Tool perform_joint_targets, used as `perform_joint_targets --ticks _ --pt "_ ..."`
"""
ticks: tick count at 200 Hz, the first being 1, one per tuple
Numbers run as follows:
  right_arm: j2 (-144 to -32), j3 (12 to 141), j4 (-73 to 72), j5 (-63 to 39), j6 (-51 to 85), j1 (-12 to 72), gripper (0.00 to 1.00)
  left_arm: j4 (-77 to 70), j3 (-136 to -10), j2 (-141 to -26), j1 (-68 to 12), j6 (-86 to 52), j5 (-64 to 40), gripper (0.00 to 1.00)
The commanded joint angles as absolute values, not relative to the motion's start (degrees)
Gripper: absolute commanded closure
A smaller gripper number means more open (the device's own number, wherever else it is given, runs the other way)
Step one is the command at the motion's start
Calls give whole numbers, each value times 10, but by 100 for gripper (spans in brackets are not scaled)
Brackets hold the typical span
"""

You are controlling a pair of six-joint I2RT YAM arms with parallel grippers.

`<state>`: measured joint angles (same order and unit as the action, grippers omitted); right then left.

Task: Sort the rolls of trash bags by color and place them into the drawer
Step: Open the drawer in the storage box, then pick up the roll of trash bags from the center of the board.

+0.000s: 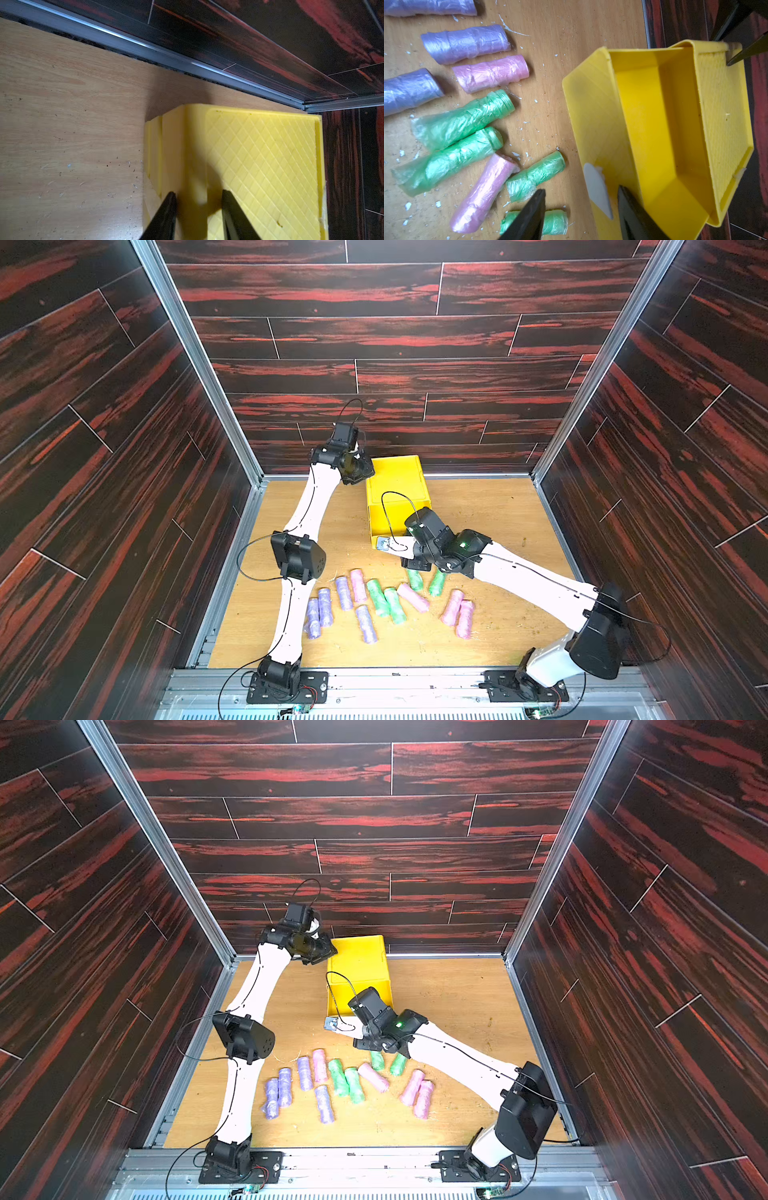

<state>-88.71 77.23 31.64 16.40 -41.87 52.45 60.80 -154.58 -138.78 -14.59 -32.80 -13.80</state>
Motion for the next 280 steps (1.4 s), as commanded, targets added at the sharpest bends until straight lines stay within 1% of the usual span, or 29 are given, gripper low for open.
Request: perform_joint_targets --ticks 1,39,56,69,80,93,105,118,125,133,142,158,173,193,216,240,250,267,280 --pt "-871 786 310 169 -419 530 37 708 -1515 -1448 -145 -315 -90 61" --pt "-840 821 348 171 -397 549 33 710 -1514 -1448 -145 -313 -90 61" --pt "-813 841 367 176 -360 563 30 710 -1514 -1448 -145 -313 -91 61" --pt "-789 855 374 185 -306 573 30 711 -1514 -1447 -145 -313 -89 61" --pt "-774 874 383 203 -230 575 31 711 -1513 -1447 -145 -313 -90 61" --pt "-771 911 415 268 -122 575 33 711 -1512 -1447 -145 -312 -90 61" --pt "-784 958 477 308 -22 574 33 710 -1512 -1447 -146 -313 -90 61" --pt "-800 1005 557 360 88 574 35 710 -1512 -1447 -146 -313 -90 61" --pt "-805 1020 590 391 157 573 33 710 -1513 -1448 -146 -314 -90 61" --pt "-803 1027 625 400 229 573 32 709 -1514 -1449 -148 -315 -91 61" --pt "-792 1015 644 391 304 573 33 709 -1514 -1448 -148 -315 -92 60" --pt "-766 982 664 366 398 573 35 711 -1514 -1448 -149 -314 -91 60" --pt "-725 930 655 350 461 574 35 712 -1513 -1445 -150 -313 -89 60" --pt "-653 855 634 353 534 573 37 713 -1512 -1438 -150 -311 -86 57" --pt "-593 778 622 350 601 573 39 709 -1513 -1426 -151 -312 -84 49" --pt "-592 737 654 345 667 573 39 701 -1517 -1411 -151 -316 -79 39" --pt "-604 731 677 343 697 573 39 697 -1517 -1405 -151 -316 -78 33" --pt "-623 720 704 330 742 572 38 686 -1520 -1395 -151 -319 -82 31" --pt "-634 703 713 309 766 567 37 674 -1521 -1385 -151 -322 -82 27"
